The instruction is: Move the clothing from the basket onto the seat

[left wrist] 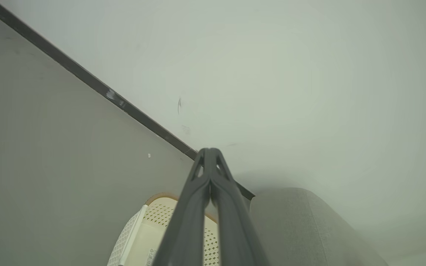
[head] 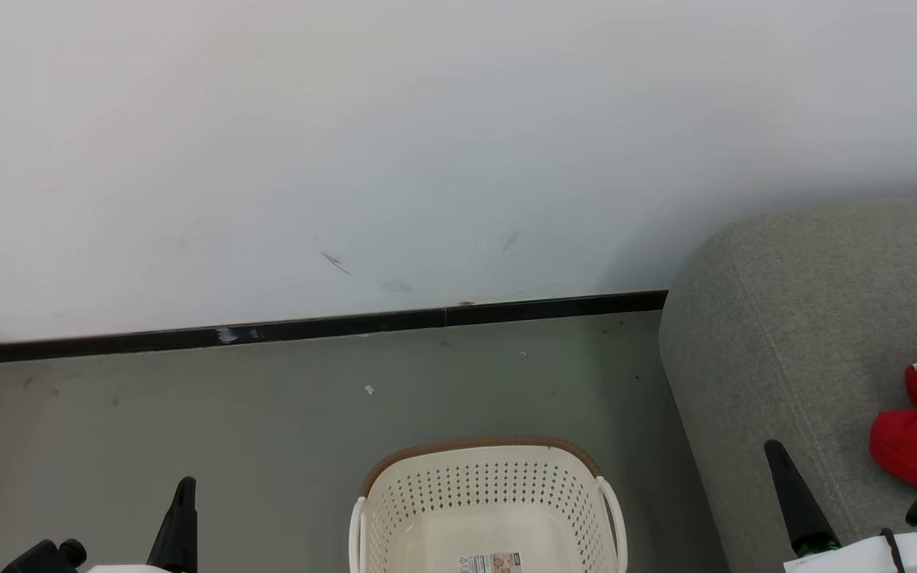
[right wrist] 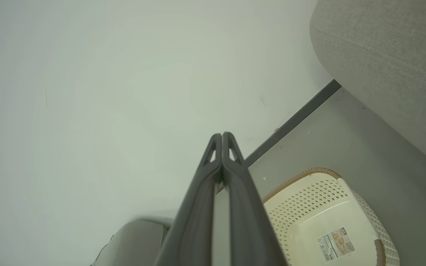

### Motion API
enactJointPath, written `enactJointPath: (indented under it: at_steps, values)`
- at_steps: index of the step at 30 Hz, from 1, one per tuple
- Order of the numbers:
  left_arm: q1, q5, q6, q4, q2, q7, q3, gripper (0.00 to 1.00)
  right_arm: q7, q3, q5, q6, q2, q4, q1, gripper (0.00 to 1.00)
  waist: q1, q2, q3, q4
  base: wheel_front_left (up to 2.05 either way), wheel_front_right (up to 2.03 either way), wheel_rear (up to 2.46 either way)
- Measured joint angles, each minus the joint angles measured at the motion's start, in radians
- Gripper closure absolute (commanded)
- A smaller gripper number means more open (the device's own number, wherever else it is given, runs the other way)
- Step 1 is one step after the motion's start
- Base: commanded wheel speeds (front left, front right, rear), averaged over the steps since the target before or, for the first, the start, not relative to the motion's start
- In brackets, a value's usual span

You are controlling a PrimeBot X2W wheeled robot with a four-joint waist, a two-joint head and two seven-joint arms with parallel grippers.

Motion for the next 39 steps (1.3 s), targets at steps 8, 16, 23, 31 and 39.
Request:
enactJointPath:
  at_steps: [8,16,23,31,39]
  values:
    - [-0.016,-0.104,-0.019,0.019,-0.004,0.024,0.013,1.0,0.016,-0.001,0.13,0.0,-0.01,0.032,-0.035,1.0,-0.0053,0.0,0.007,-0.001,0.0,0.0,0.0]
    - [-0.04,-0.211,-0.039,0.032,-0.005,0.051,0.03,1.0,0.039,-0.001,0.26,0.0,-0.022,0.063,-0.05,1.0,-0.0076,0.0,0.013,-0.001,0.0,0.0,0.0]
    - [-0.056,-0.304,-0.057,0.047,-0.007,0.074,0.042,1.0,0.057,-0.002,0.372,0.0,-0.029,0.089,-0.085,1.0,-0.008,0.0,0.017,-0.002,0.0,0.0,0.0]
    - [-0.071,-0.408,-0.079,0.064,-0.009,0.101,0.059,1.0,0.074,-0.002,0.501,0.0,-0.038,0.112,-0.115,1.0,-0.0083,0.0,0.019,-0.002,0.0,0.0,0.0]
    - [-0.09,-0.516,-0.101,0.081,-0.012,0.128,0.074,1.0,0.095,-0.004,0.629,0.0,-0.051,0.135,-0.126,1.0,-0.0083,0.0,0.022,-0.003,0.0,0.0,0.0]
